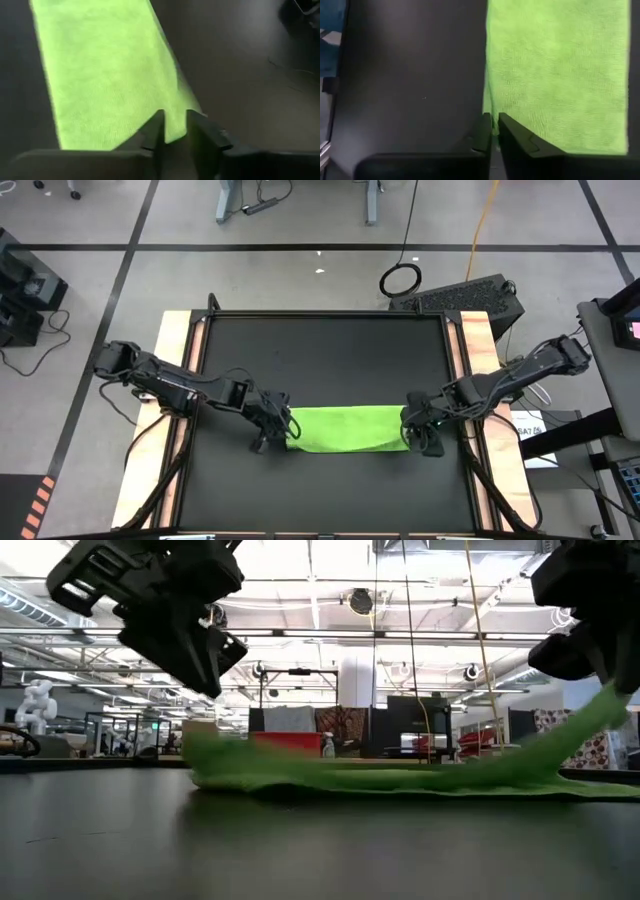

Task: Roll towel into tight, uniform cylinder
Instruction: Fold the green towel

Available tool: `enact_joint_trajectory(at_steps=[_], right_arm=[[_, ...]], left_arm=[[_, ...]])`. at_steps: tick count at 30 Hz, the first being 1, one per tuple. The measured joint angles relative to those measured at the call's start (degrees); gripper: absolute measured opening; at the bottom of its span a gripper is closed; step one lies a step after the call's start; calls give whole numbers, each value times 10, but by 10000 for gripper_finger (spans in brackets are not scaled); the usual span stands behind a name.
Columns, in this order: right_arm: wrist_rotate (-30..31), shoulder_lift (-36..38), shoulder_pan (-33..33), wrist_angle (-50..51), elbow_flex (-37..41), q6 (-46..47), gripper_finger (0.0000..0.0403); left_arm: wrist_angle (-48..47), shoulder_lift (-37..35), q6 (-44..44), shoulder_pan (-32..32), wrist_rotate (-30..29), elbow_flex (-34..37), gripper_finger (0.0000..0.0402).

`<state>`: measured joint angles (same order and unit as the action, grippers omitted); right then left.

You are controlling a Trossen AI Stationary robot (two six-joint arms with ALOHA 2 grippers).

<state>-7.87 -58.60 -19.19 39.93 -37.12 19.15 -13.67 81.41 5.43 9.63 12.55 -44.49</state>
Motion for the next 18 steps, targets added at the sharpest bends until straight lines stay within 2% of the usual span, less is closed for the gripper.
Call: enact_joint_trajectory(at_steps=[5, 8, 13, 18], right_arm=[[0, -13, -5, -7, 0, 28, 108], [0, -9, -5, -6, 0, 59, 141], [16, 6, -5, -6, 0, 120, 163], [89, 5, -5, 8, 0, 214, 164]], left_arm=[[-4, 8, -19, 6, 9, 0, 183], [-1, 7, -52, -1, 9, 0, 215], [29, 3, -90, -28, -6, 0, 225], [112, 10, -96, -69, -27, 0, 225]])
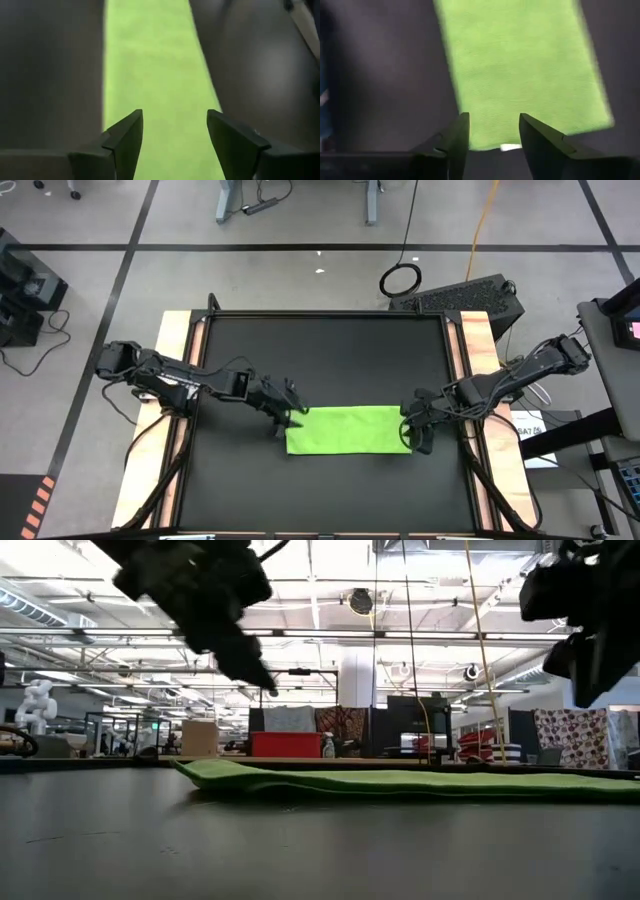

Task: Roll towel into tight, uniform cylinder
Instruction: Fold the green towel

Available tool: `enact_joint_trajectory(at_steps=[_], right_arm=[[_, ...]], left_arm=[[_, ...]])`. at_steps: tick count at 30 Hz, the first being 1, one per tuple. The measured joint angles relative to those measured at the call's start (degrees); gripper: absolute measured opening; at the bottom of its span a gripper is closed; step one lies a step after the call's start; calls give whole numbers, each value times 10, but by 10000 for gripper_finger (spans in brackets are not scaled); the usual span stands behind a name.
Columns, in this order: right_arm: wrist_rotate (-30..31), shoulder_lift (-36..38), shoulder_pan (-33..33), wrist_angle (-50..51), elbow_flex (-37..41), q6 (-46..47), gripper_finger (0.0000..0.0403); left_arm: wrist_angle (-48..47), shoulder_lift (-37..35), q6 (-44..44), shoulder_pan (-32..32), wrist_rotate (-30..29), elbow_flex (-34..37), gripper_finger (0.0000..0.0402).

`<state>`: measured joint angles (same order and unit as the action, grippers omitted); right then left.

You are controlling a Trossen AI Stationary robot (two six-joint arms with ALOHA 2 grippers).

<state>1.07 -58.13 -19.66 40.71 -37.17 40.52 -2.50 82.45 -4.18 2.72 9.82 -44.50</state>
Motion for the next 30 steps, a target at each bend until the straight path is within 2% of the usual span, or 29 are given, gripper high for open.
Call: enact_joint_trajectory(at_steps=[9, 14, 17, 22, 30], right_arm=[[39, -35, -13, -22, 0, 113, 164], [125, -69, -15, 12, 0, 218, 164], [155, -90, -5, 12, 0, 246, 164], [148, -119, 19, -11, 23, 270, 164], [139, -116, 37, -75, 88, 358, 164]], left_arm=[[35, 95, -11, -55, 60, -43, 225], [56, 158, -5, -69, 62, -106, 226], [56, 193, 9, -77, 71, -147, 226], [49, 246, 16, -83, 124, -204, 226], [48, 280, 17, -83, 147, -241, 225]])
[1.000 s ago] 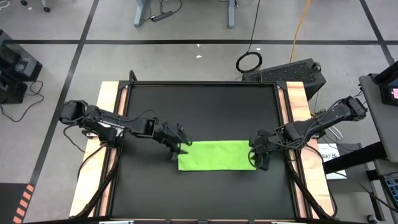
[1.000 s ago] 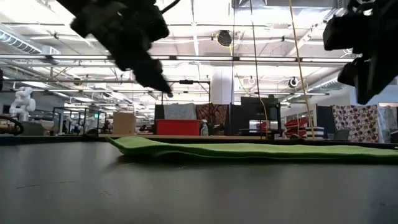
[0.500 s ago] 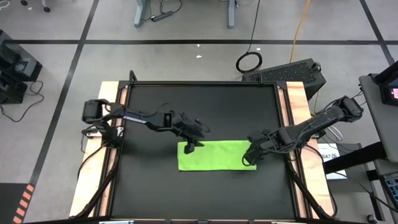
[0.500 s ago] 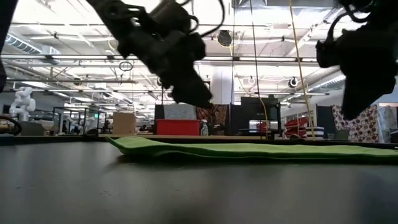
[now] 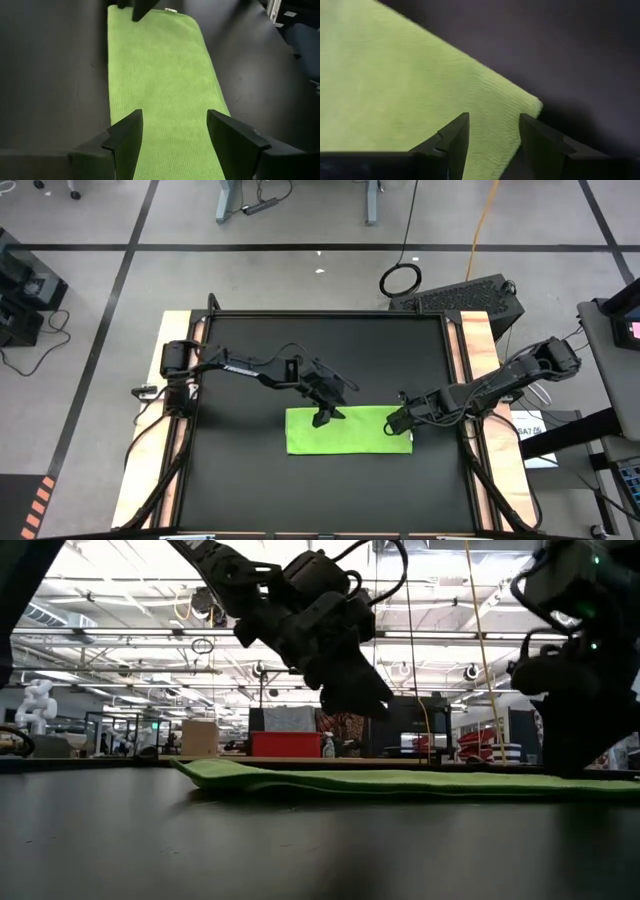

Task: Roll towel into tight, uniform cylinder
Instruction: Fold the green towel

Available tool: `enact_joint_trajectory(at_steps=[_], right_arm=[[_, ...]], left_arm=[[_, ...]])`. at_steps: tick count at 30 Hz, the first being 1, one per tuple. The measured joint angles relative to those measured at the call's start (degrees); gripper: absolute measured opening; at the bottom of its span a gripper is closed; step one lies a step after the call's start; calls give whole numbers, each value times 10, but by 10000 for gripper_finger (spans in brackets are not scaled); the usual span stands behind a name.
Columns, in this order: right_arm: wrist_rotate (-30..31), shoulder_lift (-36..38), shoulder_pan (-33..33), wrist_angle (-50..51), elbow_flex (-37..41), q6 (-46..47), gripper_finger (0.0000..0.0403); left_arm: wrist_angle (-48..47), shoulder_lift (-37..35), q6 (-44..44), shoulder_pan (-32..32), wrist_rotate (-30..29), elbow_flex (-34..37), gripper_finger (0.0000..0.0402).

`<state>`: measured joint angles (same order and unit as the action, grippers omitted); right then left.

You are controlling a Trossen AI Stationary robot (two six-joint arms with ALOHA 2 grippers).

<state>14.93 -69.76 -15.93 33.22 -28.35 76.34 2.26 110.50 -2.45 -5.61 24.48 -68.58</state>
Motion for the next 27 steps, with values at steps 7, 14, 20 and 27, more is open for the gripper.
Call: enact_joint_trajectory(at_steps=[7, 14, 20, 27], right_arm=[[12, 0, 5, -74, 45, 6, 164], [18, 0, 6, -94, 65, -9, 105], [16, -2, 8, -127, 67, -48, 10], [11, 7, 9, -125, 27, -129, 2]], left_arm=[[-26, 7, 17, -1, 9, 0, 225], [-14, 14, 14, -1, 5, 0, 225], [7, 14, 13, -12, -2, -6, 225], [8, 13, 12, -19, -5, -45, 225]])
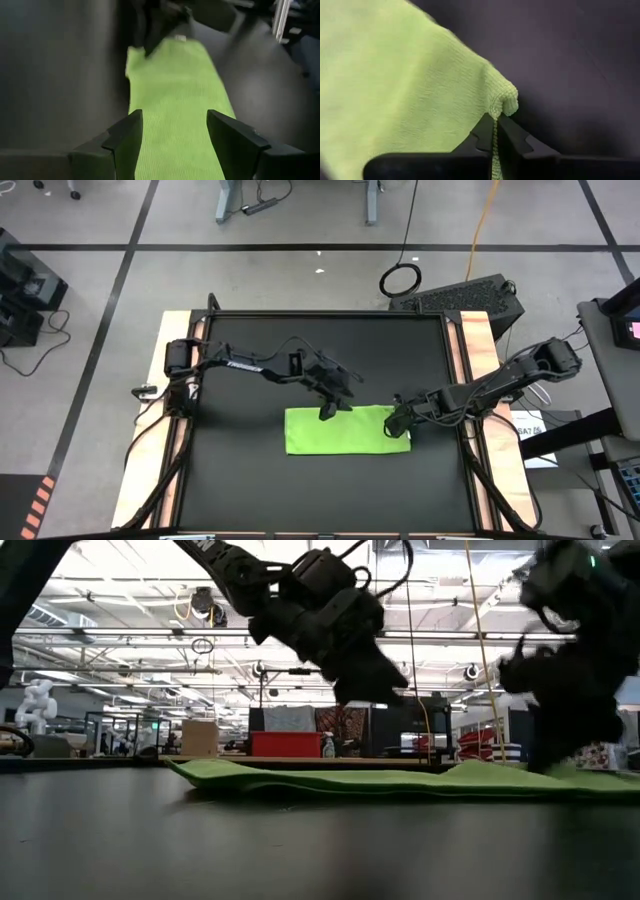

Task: Roll towel into tight, uniform cylinder
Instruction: Fold the green towel

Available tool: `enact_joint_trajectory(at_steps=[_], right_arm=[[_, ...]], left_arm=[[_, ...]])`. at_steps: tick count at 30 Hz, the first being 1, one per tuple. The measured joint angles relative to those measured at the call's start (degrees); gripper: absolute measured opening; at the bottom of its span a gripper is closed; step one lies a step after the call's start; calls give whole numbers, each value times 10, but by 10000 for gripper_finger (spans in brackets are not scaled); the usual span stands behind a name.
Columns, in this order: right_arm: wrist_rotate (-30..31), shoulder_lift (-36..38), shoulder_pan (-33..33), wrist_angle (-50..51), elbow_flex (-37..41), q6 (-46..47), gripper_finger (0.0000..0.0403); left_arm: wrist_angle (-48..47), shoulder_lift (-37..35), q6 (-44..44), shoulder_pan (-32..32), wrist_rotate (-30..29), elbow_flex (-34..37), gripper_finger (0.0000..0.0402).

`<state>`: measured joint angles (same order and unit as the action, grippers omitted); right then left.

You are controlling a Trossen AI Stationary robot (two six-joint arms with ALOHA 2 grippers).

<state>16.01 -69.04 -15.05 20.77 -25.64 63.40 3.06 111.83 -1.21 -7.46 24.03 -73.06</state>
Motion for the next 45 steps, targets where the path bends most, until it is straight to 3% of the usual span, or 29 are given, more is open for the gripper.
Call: enact_joint_trajectory(at_steps=[6, 15, 24, 29, 32, 35, 45], right_arm=[[44, 3, 0, -1, -73, -117, 1], [109, 3, 6, 47, -174, -227, 0], [107, 4, 23, 52, -213, -268, 0], [95, 4, 23, 49, -217, -271, 0], [93, 4, 23, 48, -217, -270, 0], [91, 4, 23, 48, -217, -268, 0], [75, 4, 23, 27, -217, -283, 0]], left_arm=[[-1, 0, -32, -5, 3, -32, 225], [1, 0, -105, -28, 74, -42, 225], [32, 0, -105, -27, 57, -42, 225], [31, 0, -110, -27, -7, -42, 225], [31, 0, -106, -29, 1, -42, 225], [32, 0, -105, -30, 44, -42, 225], [35, 2, -91, -26, 97, -42, 136]])
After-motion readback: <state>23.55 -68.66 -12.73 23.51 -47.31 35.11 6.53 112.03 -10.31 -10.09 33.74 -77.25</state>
